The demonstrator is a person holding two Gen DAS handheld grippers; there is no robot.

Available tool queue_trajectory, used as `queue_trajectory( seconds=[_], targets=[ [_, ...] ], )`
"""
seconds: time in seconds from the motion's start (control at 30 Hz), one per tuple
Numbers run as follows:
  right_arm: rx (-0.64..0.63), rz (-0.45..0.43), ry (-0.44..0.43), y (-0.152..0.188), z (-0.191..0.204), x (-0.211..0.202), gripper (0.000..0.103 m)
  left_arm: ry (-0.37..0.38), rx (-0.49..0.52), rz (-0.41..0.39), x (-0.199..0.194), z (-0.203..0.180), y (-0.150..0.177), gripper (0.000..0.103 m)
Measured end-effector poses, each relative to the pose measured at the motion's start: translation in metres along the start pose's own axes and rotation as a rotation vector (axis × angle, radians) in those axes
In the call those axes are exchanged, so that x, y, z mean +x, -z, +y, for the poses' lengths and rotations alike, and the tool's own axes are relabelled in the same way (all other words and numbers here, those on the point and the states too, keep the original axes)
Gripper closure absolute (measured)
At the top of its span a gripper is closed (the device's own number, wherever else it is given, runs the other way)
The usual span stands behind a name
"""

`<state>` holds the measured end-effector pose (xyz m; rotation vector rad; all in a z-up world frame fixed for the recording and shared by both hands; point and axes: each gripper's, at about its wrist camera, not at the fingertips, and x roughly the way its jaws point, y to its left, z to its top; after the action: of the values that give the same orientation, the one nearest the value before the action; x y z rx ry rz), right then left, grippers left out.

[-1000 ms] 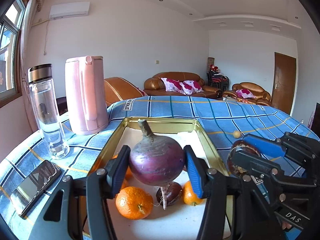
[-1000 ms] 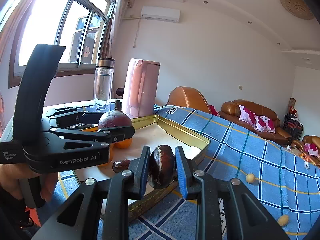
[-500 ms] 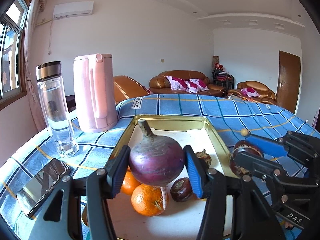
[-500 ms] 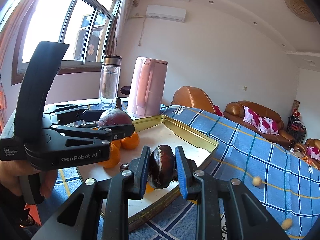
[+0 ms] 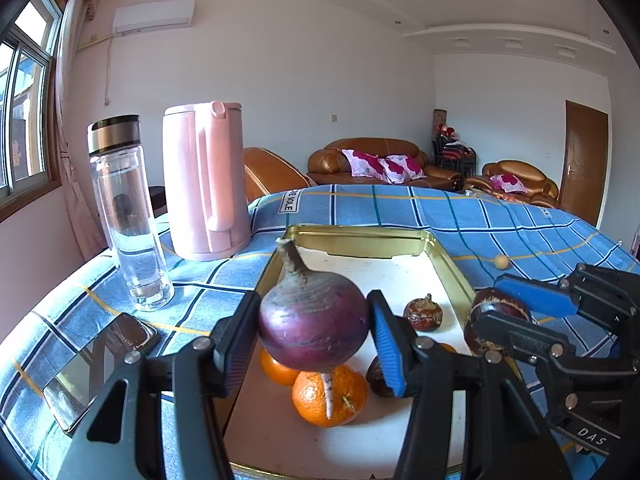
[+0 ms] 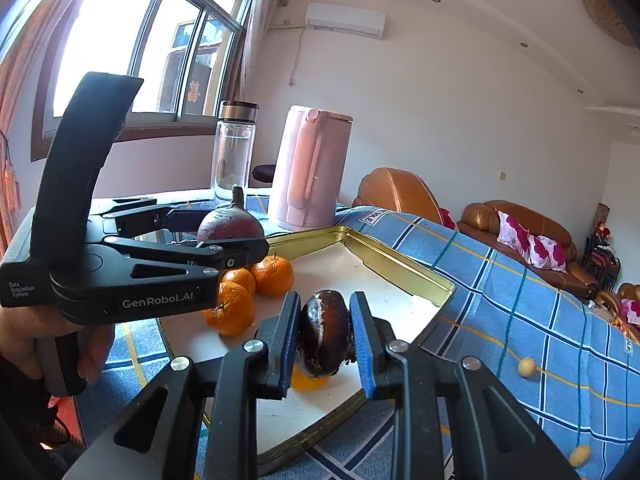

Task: Organize fruits
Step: 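Lower the red onion into the tray while the right gripper lowers the passion fruit, then open the left gripper to release the onion while the right gripper releases the passion fruit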

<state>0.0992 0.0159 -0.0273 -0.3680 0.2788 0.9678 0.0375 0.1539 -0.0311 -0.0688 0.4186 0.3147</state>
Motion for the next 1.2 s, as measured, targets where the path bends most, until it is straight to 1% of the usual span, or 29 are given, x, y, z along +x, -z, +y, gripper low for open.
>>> queue_trajectory(
  seconds=[0.6, 0.77, 0.9, 0.97, 1.0, 1.03, 1.07, 1.13, 1.2],
  targets=[
    [-0.065, 0.037, -0.058, -0.002, 0.016, 0.01, 0.076, -0.032, 0.001, 0.023, -0.002, 0.012, 0.002, 0.047],
    [-0.094, 0.064, -0.076, -0.002, 0.022, 0.014, 0.076, -0.034, 0.01, 0.039, 0.0, 0.011, 0.003, 0.047],
    [-0.092, 0.099, -0.084, -0.003, 0.022, 0.021, 0.076, -0.04, 0.023, 0.063, 0.004, 0.01, 0.009, 0.046],
    [-0.086, 0.101, -0.079, -0.003, 0.02, 0.021, 0.075, -0.053, 0.021, 0.053, 0.001, 0.01, 0.01, 0.044],
    [-0.08, 0.097, -0.076, -0.003, 0.019, 0.02, 0.07, -0.055, 0.023, 0.042, -0.001, 0.01, 0.01, 0.042],
    [-0.072, 0.091, -0.078, -0.003, 0.018, 0.019, 0.062, -0.051, 0.023, 0.037, -0.002, 0.009, 0.009, 0.041],
    [-0.066, 0.086, -0.078, -0.003, 0.016, 0.018, 0.059, -0.052, 0.024, 0.033, -0.004, 0.009, 0.008, 0.041],
    [-0.058, 0.075, -0.068, -0.002, 0.015, 0.015, 0.042, -0.052, 0.024, 0.02, -0.007, 0.007, 0.005, 0.032],
    [-0.061, 0.075, -0.045, -0.001, 0.013, 0.012, 0.04, -0.054, 0.03, 0.008, -0.011, 0.004, 0.003, 0.029]
  ],
)
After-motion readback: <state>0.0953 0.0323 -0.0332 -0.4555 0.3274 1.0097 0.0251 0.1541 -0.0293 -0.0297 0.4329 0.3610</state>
